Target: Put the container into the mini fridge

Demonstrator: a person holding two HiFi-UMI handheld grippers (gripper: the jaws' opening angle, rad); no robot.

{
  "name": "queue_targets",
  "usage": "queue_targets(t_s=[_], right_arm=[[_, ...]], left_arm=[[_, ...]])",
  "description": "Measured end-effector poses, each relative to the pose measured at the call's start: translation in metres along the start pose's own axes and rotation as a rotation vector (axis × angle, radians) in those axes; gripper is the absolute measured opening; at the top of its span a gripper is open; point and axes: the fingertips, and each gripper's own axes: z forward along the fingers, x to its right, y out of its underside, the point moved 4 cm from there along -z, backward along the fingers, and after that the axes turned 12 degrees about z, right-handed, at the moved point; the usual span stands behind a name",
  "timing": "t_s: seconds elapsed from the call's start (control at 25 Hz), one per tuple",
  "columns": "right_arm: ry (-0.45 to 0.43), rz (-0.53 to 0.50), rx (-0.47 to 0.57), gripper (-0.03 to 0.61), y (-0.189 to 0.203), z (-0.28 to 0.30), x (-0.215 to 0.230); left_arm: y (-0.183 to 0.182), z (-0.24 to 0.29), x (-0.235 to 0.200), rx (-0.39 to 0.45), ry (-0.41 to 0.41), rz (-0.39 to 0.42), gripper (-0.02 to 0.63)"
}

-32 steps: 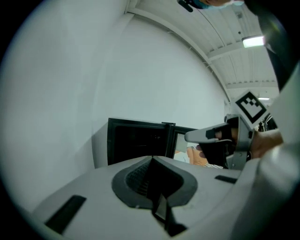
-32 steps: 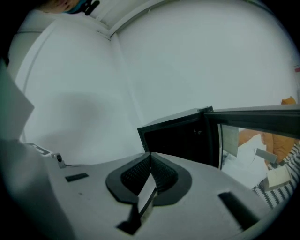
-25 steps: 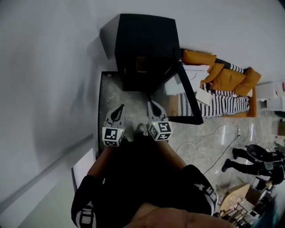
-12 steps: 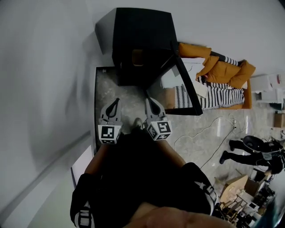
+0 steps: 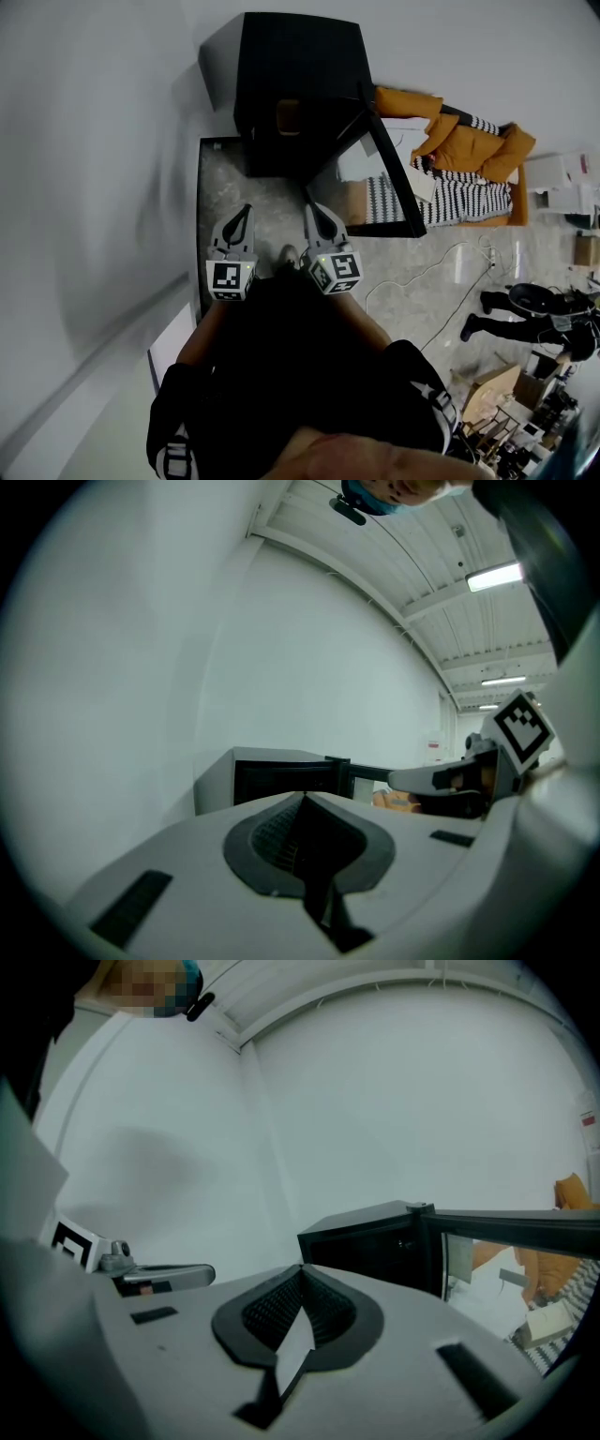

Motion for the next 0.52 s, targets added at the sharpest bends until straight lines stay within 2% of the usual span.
queue_targets(t_s=[0.52], right_arm=[[0.005, -0.007, -0.001, 0.002, -0.0006, -0.0069, -0.0002]], left_arm=[[-0.0053, -0.0026, 0.0036, 0.013, -0.009, 0.002, 0.005]])
